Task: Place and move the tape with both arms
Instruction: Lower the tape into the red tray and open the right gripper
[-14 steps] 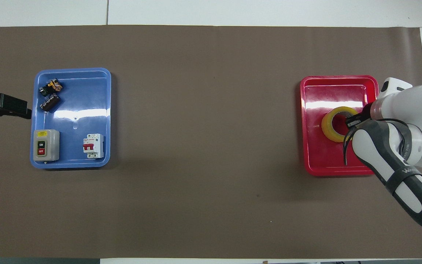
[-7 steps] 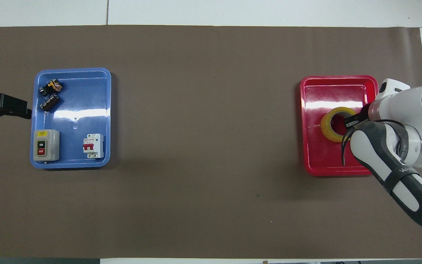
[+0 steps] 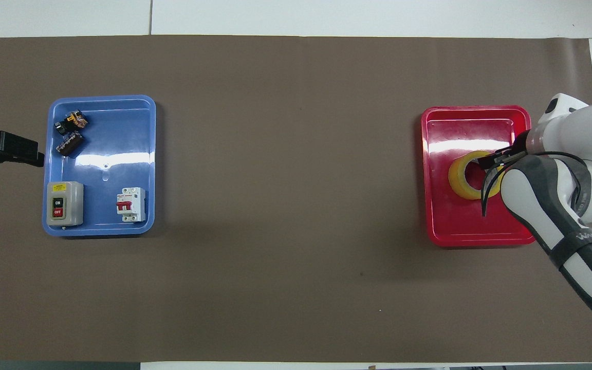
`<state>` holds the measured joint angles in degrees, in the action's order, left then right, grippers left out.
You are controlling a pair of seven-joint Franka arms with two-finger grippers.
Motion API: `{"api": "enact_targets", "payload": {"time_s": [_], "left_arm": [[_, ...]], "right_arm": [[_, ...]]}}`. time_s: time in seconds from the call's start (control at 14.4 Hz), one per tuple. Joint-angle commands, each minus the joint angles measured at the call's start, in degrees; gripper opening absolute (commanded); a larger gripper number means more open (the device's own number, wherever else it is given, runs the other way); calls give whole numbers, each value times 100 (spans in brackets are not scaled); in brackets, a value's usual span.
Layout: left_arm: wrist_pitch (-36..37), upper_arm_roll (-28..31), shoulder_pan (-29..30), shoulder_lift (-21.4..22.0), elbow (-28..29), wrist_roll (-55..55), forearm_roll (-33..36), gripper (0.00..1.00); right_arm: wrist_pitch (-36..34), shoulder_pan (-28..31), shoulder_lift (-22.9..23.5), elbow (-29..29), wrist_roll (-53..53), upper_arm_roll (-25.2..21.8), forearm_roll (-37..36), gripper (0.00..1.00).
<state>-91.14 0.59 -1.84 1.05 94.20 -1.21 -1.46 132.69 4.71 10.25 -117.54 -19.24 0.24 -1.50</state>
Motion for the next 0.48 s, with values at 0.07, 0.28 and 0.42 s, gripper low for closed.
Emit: {"api": "enact_targets", "payload": {"time_s": [0.07,0.28,0.42], "left_arm": [[35,-16,34,141,108,-38,102,100],[35,-16,34,141,108,-38,102,100],[35,-16,34,141,108,-29,102,100]], "right_arm": [[-761,-469,-470,318,1481,47,-43,100],[-1454,-698,-786,678,2317,55,-43,100],[-2182,-690,-936,1160,2556,55,9,100]]}}
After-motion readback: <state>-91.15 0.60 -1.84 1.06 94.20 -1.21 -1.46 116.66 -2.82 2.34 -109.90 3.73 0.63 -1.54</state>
